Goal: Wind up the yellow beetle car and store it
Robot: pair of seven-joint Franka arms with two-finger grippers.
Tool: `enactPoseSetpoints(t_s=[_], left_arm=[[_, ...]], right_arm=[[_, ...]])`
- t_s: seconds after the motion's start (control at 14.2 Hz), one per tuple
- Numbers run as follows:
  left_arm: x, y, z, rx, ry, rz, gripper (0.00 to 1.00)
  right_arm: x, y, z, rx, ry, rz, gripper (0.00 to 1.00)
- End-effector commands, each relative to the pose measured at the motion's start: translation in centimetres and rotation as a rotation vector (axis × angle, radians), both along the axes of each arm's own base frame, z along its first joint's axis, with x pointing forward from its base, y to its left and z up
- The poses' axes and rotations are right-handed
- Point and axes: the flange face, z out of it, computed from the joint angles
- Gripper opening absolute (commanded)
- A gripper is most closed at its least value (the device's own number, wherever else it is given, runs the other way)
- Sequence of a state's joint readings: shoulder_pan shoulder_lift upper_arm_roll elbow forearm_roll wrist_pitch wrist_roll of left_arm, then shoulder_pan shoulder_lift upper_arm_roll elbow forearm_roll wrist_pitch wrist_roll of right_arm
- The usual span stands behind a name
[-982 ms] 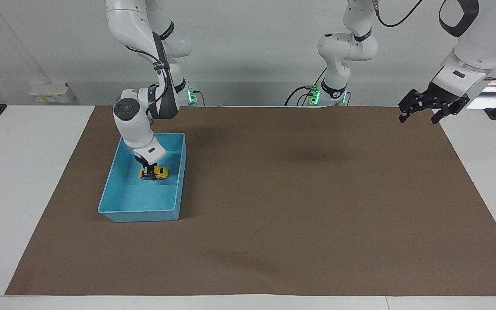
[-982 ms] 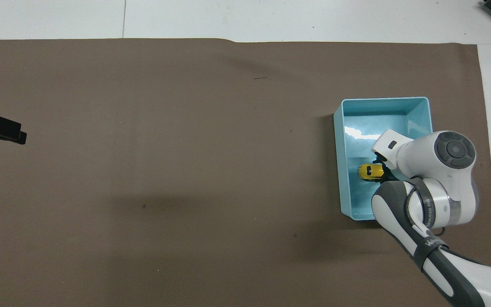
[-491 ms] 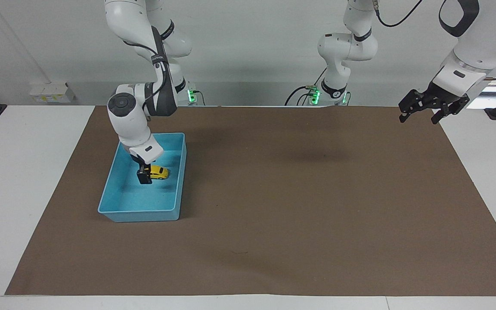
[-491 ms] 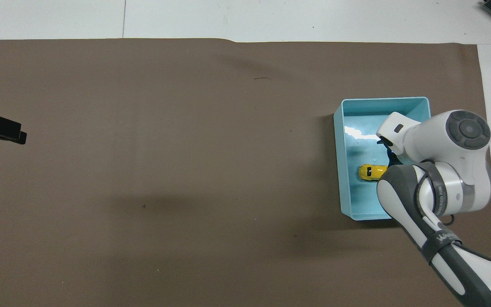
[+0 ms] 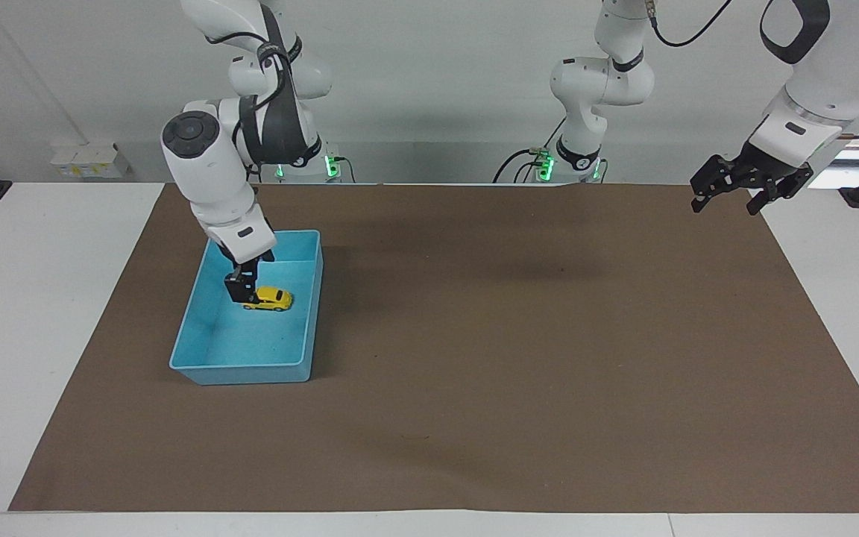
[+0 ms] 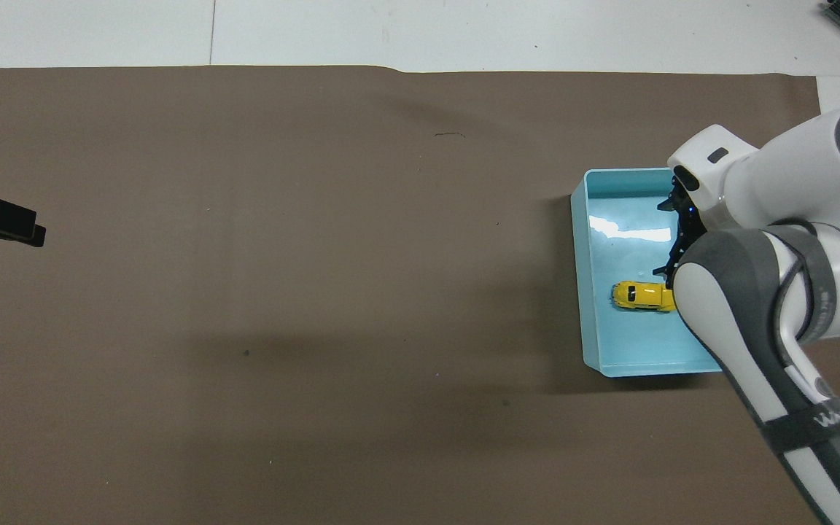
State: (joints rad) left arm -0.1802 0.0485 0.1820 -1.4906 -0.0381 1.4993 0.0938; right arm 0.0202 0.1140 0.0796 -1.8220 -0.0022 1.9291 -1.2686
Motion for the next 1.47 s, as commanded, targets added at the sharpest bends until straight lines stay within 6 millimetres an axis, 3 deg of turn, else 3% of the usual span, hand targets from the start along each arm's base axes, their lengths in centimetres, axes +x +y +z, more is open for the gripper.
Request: enactPoseSetpoints(t_s=[0.0,0.28,0.42,0.63,0.98,1.4], left_arm=[[-0.5,0.1,0.6,-0.011,0.004,0.01,1.0],[-0.5,0.2,0.6,-0.011,0.004,0.011,1.0],[-0.5,0.1,0.6,-0.011,0.004,0.01,1.0],[-0.5,0.2,0.6,-0.011,0.004,0.011,1.0],[-0.5,0.2,0.6,-0.011,0.004,0.011,1.0],[-0.5,0.2,0.6,-0.011,0.004,0.011,1.0]], right_arm=[[-0.2,-0.3,2.6,0.062,-0.005,-0.172,1.0],[-1.1,-0.9,8.3,0.053,-0.021,-0.446,1.0],[-1.2,-0.9,10.1,0.057,-0.013,-0.554,1.0],[-1.6,-0.8,12.7,0.062,0.008,-0.858,1.0],[-2.4,-0.9,15.3,0.032,0.049,-1.368,1.0],[-2.9,-3.8,17.2,0.009,0.049,-1.466,1.0]])
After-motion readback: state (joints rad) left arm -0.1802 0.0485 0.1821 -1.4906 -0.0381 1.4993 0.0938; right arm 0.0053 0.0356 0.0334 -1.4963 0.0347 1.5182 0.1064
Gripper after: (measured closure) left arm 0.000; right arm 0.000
